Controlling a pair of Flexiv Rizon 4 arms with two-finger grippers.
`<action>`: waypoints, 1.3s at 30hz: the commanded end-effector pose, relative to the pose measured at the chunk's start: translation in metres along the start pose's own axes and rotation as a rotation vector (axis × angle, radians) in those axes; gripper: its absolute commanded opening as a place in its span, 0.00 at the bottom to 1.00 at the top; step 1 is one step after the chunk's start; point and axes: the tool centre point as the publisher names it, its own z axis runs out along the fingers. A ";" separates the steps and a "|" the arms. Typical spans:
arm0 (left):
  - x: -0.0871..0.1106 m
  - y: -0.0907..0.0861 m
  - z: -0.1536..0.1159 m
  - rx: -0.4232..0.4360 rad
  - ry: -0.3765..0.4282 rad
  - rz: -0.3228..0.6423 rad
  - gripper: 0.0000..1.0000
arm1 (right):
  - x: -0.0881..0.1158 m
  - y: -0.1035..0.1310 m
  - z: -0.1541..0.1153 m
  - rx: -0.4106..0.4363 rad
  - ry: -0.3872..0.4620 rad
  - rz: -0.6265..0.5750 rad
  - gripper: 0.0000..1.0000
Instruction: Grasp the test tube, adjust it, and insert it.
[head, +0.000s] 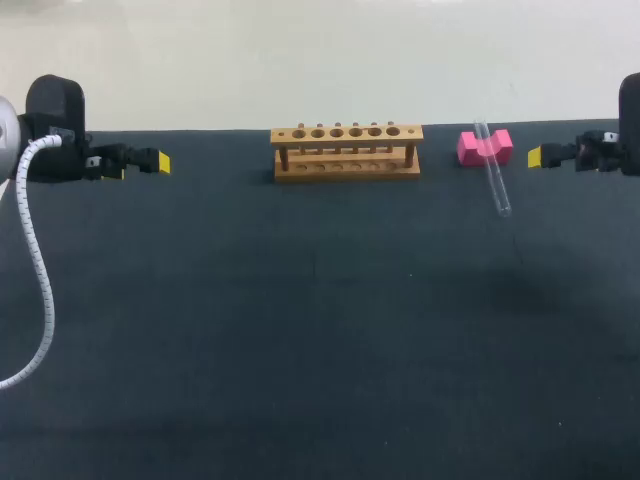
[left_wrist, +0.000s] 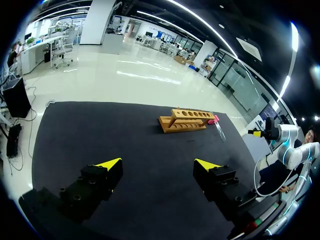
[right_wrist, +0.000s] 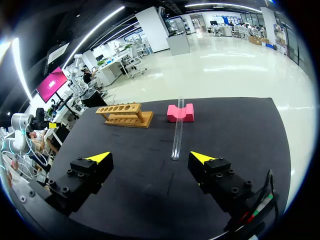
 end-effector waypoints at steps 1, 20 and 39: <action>-0.002 -0.001 0.000 -0.005 0.006 -0.001 1.00 | 0.000 0.000 0.000 0.001 0.000 0.000 1.00; -0.018 0.006 0.013 0.162 -0.025 0.301 1.00 | 0.000 0.000 0.000 0.001 0.000 0.000 1.00; -0.053 0.022 0.077 0.552 -0.077 0.869 1.00 | 0.000 0.000 0.000 0.001 0.000 0.000 1.00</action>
